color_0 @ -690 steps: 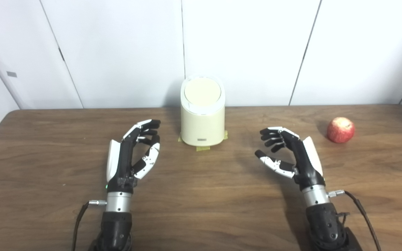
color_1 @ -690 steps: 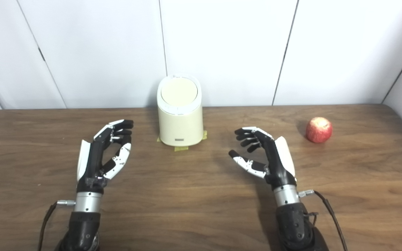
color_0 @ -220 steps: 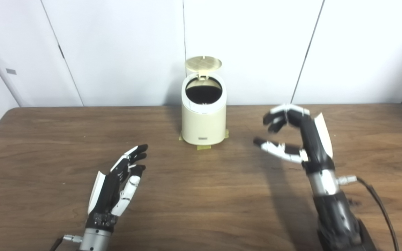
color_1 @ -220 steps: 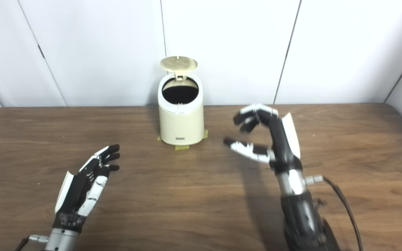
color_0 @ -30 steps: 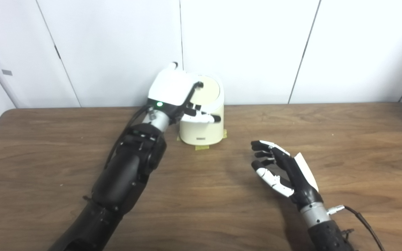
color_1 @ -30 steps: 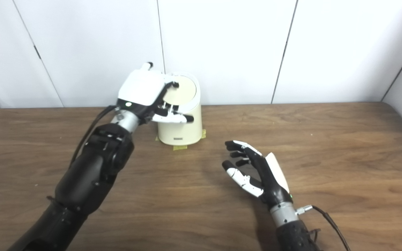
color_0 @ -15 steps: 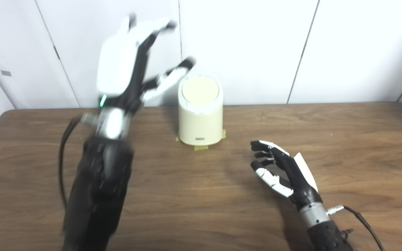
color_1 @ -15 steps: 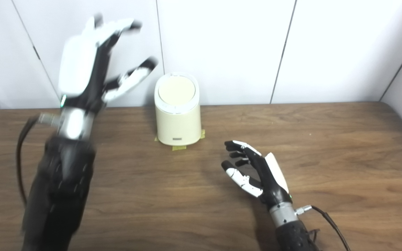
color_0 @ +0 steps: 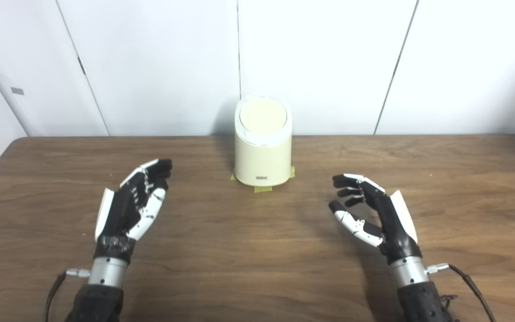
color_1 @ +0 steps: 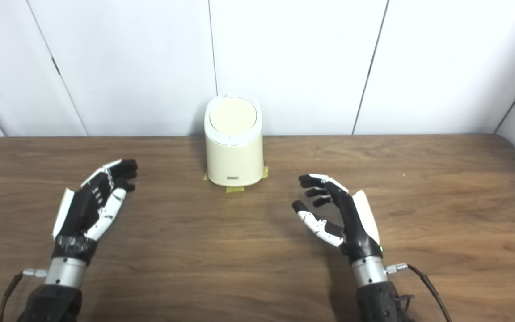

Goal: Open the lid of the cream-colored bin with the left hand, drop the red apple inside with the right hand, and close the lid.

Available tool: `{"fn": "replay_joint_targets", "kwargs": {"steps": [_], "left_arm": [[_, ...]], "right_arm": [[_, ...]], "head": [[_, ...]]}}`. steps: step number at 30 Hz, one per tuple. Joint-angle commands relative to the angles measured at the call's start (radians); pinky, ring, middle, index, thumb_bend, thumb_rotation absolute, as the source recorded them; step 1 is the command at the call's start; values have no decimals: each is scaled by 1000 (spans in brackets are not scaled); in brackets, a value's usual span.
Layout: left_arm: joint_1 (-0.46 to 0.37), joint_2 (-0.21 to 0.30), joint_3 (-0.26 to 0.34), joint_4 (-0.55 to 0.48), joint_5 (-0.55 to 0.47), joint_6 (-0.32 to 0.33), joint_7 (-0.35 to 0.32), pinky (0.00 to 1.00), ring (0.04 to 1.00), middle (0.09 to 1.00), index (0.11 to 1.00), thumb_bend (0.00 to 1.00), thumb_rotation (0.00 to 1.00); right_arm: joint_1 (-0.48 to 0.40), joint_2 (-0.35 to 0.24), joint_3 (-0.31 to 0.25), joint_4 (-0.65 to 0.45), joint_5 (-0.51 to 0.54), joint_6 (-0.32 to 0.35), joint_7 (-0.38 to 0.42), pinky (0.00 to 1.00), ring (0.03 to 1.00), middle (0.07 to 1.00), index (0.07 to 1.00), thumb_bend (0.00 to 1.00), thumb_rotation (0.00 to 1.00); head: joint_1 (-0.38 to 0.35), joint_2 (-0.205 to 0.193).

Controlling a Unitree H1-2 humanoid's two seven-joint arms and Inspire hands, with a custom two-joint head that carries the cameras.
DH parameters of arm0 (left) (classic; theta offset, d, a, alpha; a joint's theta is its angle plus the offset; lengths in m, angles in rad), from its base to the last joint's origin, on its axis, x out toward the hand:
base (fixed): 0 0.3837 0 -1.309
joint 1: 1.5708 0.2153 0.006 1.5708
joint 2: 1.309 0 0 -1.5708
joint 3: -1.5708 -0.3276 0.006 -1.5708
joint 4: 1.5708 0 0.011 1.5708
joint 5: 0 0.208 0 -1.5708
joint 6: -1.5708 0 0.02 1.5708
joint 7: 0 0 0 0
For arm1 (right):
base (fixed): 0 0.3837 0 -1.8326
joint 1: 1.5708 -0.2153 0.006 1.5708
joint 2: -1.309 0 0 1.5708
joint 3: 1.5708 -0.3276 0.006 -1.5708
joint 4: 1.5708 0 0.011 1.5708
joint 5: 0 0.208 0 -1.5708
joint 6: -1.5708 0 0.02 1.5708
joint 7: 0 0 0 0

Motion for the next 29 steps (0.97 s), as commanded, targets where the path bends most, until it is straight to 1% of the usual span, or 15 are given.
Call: {"fn": "replay_joint_targets", "kwargs": {"steps": [1,3,5,7,10,12,14,15,20,23,25,29], "left_arm": [[-10,-2,-3,7,-30,-64,1,732,789,794,772,246,392],[-2,-7,-6,26,-37,-78,1,734,787,790,768,262,391],[-3,-15,-8,39,-43,-81,4,730,784,787,762,254,378],[-6,-24,-10,56,-40,-87,12,729,780,779,751,248,326],[-7,-29,-26,85,-3,-109,19,711,767,767,737,238,305],[-10,-33,-39,103,15,-119,22,677,749,755,725,236,291],[-15,-37,-50,107,34,-109,30,650,736,745,719,233,306],[-18,-35,-54,111,45,-108,33,643,732,743,719,229,295],[-28,-27,-69,130,83,-121,48,626,725,743,722,214,293],[-29,-29,-73,130,83,-105,50,626,728,745,721,219,293],[-33,-29,-74,138,93,-113,59,622,724,741,717,218,266],[-40,-31,-74,152,103,-123,76,620,716,733,707,214,234]], "right_arm": [[-30,10,-12,-15,-3,-34,-31,551,654,692,683,251,427],[-30,14,-16,-13,-9,-30,-39,548,649,684,675,268,411],[-32,16,-20,-9,-6,-27,-41,544,641,679,668,273,362],[-36,17,-24,-5,-2,-19,-38,543,636,675,663,279,335],[-44,22,-37,9,20,-7,-34,545,637,673,664,279,309],[-51,24,-46,28,39,-12,-33,547,638,671,663,283,304],[-59,26,-54,49,67,-21,-28,552,641,673,664,284,294],[-62,27,-56,58,74,-26,-29,553,641,671,663,286,288],[-70,26,-55,75,82,-31,-30,548,633,662,657,277,300],[-70,22,-53,83,86,-40,-29,549,634,661,655,273,298],[-72,20,-53,90,88,-45,-29,545,632,659,653,268,298],[-78,17,-55,109,105,-53,-26,547,633,660,651,274,262]], "head": [[-1,0],[-5,2],[-9,3],[-14,5],[-10,7],[-12,9],[-18,9],[-22,10],[-20,14],[-19,16],[-19,15],[-17,15]]}}
